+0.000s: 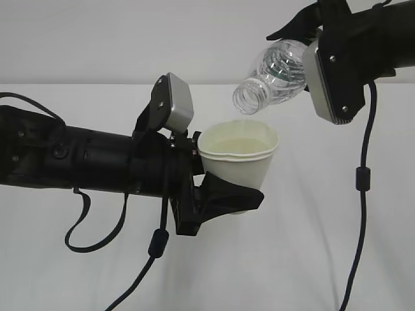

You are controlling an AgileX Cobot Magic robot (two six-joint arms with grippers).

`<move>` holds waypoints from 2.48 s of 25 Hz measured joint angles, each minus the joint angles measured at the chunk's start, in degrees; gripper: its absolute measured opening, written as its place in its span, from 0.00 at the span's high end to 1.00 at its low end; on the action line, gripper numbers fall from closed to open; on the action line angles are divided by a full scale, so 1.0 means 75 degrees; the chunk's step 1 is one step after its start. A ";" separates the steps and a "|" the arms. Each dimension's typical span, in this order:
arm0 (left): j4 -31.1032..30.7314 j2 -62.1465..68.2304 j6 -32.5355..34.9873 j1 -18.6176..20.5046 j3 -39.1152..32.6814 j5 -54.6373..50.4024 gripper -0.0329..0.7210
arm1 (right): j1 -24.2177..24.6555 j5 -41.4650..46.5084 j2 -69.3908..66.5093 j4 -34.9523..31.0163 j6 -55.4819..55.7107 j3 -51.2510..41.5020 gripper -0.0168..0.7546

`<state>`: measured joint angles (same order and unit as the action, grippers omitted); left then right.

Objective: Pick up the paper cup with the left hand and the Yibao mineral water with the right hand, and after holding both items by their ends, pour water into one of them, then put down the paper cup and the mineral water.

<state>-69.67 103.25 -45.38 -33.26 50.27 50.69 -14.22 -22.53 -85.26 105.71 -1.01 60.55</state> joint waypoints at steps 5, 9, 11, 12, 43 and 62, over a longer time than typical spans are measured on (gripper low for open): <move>0.0042 0.0000 0.0033 0.0000 0.0000 -0.0018 0.39 | 0.0000 -0.0033 0.0000 0.0000 0.0516 0.0000 0.35; 0.0069 0.0000 0.0037 0.0000 0.0000 -0.0018 0.39 | 0.0000 -0.0033 0.0000 0.0000 0.0857 0.0000 0.35; 0.0082 0.0000 0.0037 0.0000 0.0000 -0.0018 0.39 | 0.0000 -0.0033 0.0000 0.0000 0.1060 0.0000 0.35; 0.0082 0.0000 0.0037 0.0000 0.0000 -0.0018 0.39 | 0.0000 -0.0033 0.0000 0.0000 0.1195 0.0000 0.35; 0.0098 0.0000 0.0218 0.0000 0.0000 -0.0034 0.39 | 0.0000 -0.0281 0.0000 0.0000 0.5353 0.0000 0.35; 0.0098 0.0000 0.0283 0.0000 0.0000 -0.0050 0.39 | 0.0000 -0.0339 0.0000 -0.1518 0.5769 0.0000 0.35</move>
<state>-68.93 103.25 -43.26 -33.26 50.27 50.32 -14.22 -25.07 -85.26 94.33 42.26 60.55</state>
